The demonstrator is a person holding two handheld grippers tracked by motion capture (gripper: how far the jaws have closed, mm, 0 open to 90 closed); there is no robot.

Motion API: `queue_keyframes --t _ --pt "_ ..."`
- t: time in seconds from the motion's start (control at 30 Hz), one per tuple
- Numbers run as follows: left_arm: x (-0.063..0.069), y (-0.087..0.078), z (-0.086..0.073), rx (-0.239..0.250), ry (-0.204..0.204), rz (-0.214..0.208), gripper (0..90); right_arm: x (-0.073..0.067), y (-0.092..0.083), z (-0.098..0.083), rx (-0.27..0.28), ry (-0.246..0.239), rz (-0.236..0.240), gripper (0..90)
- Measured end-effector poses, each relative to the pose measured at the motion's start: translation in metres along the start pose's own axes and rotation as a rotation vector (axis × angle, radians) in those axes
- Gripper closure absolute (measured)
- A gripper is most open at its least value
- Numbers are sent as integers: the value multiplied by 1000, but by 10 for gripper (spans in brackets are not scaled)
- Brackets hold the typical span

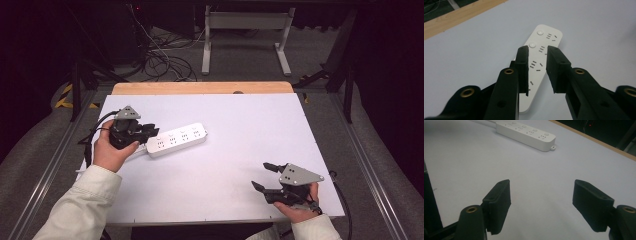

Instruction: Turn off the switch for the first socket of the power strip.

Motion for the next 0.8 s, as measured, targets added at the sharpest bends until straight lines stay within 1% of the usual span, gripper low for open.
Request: queue_keyframes --t 0.07,0.13,0.2,0.27,0.3,0.4,0.47,0.5,0.53,0.57,0.6,0.7,0.8 --pt "-3 4 0 -7 -7 0 718 1 0 0 0 -2 -1 314" --pt "-5 8 0 -18 -4 8 719 1 0 0 2 3 0 314" --pt "-8 11 1 -24 -15 14 721 1 0 -1 1 0 1 314" --pt "-10 15 1 -29 -28 6 720 1 0 -1 0 1 3 314" --pt "-10 17 1 -30 -42 1 720 1 0 -1 0 1 3 314" --pt "-13 22 1 -40 -67 -1 720 1 0 -1 1 1 3 315" --pt "-16 25 0 -48 -66 8 720 1 0 -1 1 1 3 315" --pt "-16 27 -1 -52 -76 10 720 1 0 -1 -1 1 3 315" --pt "-18 28 -1 -57 -64 20 720 1 0 -1 0 2 4 315" --pt "-18 30 -2 -62 -68 20 720 1 0 -1 -1 3 5 315" --pt "-20 31 -2 -66 -59 27 720 1 0 -1 0 3 6 315" --pt "-22 35 -4 -82 -53 33 720 1 0 -1 2 6 6 315" --pt "-23 39 -5 -90 -66 32 720 1 0 -1 1 5 7 315"
Point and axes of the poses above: each handheld gripper's, and its own axes: y roughly forward along the jaws, z roughly out of its top, x roughly to its right, the point moved 6 cm from there along y, roughly forward along the jaws, and after that the axes turned 4 degrees about z, right-handed, at the moved point
